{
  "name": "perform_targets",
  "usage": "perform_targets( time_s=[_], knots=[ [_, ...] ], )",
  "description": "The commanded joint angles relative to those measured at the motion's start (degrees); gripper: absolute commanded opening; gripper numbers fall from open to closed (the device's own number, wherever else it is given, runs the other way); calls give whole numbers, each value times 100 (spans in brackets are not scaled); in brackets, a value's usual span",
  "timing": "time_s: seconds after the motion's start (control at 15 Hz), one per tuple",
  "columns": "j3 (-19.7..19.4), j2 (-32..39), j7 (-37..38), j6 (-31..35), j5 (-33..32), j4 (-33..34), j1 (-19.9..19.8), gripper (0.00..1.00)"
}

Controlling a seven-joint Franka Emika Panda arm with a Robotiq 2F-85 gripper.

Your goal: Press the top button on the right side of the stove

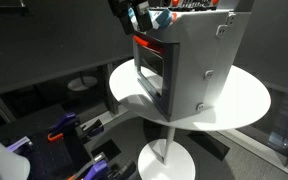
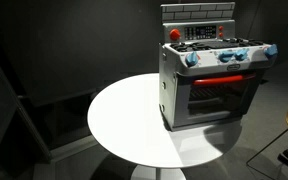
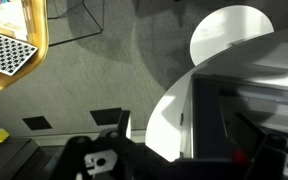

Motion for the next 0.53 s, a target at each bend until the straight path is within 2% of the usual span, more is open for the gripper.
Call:
perform_targets(
  time_s=[0.0, 0.47],
  knots=[
    [-40, 29, 29, -21, -37, -16, 44, 100],
    [-34, 104, 41, -27, -31, -1, 52, 100]
  ],
)
